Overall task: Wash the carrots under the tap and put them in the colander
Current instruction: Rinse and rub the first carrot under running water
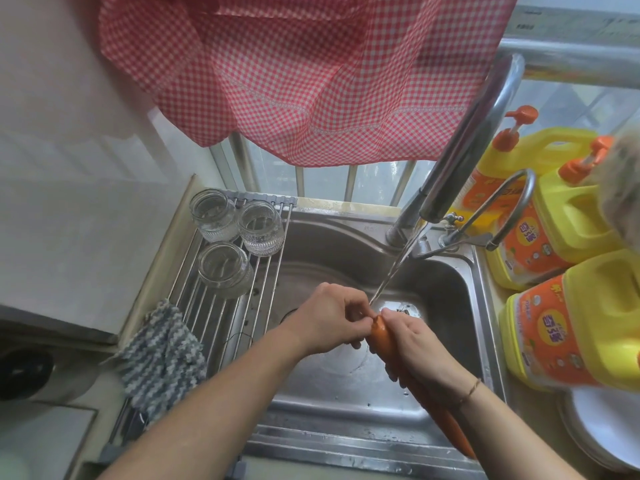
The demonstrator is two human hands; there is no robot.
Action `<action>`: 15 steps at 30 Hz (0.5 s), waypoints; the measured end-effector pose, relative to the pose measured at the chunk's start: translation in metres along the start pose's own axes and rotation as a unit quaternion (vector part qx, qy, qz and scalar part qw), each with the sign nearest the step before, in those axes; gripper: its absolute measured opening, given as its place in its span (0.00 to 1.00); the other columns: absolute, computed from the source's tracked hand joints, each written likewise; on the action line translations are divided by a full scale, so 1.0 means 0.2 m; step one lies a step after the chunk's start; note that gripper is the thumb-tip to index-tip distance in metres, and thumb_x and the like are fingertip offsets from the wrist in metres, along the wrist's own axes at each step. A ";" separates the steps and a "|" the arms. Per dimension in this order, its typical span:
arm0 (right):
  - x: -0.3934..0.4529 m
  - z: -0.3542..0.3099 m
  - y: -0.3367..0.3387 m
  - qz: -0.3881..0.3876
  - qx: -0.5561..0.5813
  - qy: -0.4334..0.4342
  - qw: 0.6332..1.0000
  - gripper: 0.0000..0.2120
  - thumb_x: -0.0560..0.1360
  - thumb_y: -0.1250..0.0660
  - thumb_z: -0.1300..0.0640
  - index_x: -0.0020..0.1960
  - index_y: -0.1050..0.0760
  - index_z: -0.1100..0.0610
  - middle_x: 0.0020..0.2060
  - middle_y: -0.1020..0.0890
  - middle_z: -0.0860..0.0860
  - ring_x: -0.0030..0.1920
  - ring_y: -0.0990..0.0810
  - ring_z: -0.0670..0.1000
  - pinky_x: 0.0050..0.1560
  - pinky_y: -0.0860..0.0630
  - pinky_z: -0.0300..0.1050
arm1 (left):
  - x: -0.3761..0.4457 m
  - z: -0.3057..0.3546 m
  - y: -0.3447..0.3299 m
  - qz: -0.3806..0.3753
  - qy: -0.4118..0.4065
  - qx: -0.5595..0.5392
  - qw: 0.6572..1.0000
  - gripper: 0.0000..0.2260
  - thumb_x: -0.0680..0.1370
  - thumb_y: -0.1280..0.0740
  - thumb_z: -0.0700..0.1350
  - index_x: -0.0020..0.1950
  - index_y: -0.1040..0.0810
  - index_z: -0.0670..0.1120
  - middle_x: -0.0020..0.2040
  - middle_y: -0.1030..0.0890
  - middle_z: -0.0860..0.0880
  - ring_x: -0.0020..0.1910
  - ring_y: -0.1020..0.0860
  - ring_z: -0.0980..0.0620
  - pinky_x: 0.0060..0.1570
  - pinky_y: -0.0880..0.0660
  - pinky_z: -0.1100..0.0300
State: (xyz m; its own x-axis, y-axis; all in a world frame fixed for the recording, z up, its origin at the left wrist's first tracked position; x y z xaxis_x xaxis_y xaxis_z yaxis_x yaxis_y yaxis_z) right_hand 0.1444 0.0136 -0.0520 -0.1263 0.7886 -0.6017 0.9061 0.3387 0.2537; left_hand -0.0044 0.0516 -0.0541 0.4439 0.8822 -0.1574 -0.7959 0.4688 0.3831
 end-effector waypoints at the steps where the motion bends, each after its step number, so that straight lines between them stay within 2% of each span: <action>1: 0.00 0.00 0.00 0.001 -0.005 0.003 1.000 0.20 0.83 0.48 0.47 0.47 0.25 0.60 0.36 0.20 0.57 0.27 0.23 0.57 0.26 0.29 0.45 | 0.01 0.00 0.00 0.004 -0.005 0.015 1.000 0.03 0.74 0.30 0.40 0.41 0.18 0.43 0.31 0.17 0.47 0.30 0.17 0.51 0.37 0.18 0.51; 5: -0.01 -0.01 0.00 -0.008 0.002 0.006 1.000 0.20 0.83 0.48 0.48 0.47 0.24 0.60 0.36 0.20 0.56 0.27 0.23 0.56 0.25 0.29 0.45 | 0.01 0.00 -0.01 -0.004 -0.019 0.034 0.999 0.02 0.74 0.30 0.38 0.42 0.18 0.41 0.33 0.17 0.45 0.31 0.17 0.52 0.38 0.18 0.52; 8: -0.02 -0.02 0.01 -0.013 0.014 0.005 1.000 0.21 0.83 0.48 0.48 0.48 0.24 0.62 0.36 0.20 0.56 0.27 0.24 0.55 0.24 0.30 0.43 | 0.01 -0.01 0.00 -0.018 0.014 -0.049 0.999 0.03 0.76 0.30 0.36 0.44 0.17 0.40 0.33 0.17 0.42 0.31 0.17 0.47 0.36 0.18 0.53; 11: -0.02 -0.03 0.02 -0.008 -0.002 0.029 1.000 0.20 0.83 0.48 0.48 0.47 0.24 0.59 0.38 0.20 0.61 0.27 0.23 0.56 0.24 0.29 0.44 | 0.01 -0.03 0.00 -0.030 0.065 -0.131 0.989 0.02 0.77 0.30 0.37 0.44 0.18 0.41 0.33 0.18 0.40 0.30 0.18 0.44 0.32 0.21 0.55; 13: -0.02 -0.04 0.02 0.001 -0.017 0.040 0.999 0.19 0.83 0.48 0.48 0.46 0.23 0.57 0.39 0.20 0.64 0.28 0.23 0.56 0.25 0.28 0.45 | 0.02 -0.03 -0.01 -0.037 0.088 -0.152 0.984 0.03 0.77 0.30 0.37 0.43 0.20 0.42 0.32 0.19 0.41 0.30 0.19 0.44 0.32 0.22 0.56; 15: -0.02 -0.04 0.01 0.009 -0.029 0.049 0.998 0.18 0.83 0.47 0.49 0.46 0.23 0.56 0.35 0.21 0.61 0.28 0.23 0.55 0.25 0.28 0.46 | 0.02 -0.04 -0.02 -0.038 0.100 -0.152 0.983 0.04 0.76 0.30 0.37 0.42 0.20 0.43 0.32 0.19 0.42 0.30 0.18 0.44 0.32 0.22 0.56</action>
State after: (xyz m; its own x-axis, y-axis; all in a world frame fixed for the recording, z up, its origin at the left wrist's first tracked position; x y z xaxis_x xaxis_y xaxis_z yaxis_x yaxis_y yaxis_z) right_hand 0.1445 0.0152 -0.0432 -0.1508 0.8402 -0.5209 0.8843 0.3502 0.3088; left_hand -0.0028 0.0537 -0.0635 0.4417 0.8205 -0.3630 -0.8629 0.4992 0.0785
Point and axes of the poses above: each hand's wrist, its own x-axis towards the middle knuckle, its own y-axis out of the back of the hand, z = x × y, the point moved 4 cm from there along x, towards the middle knuckle
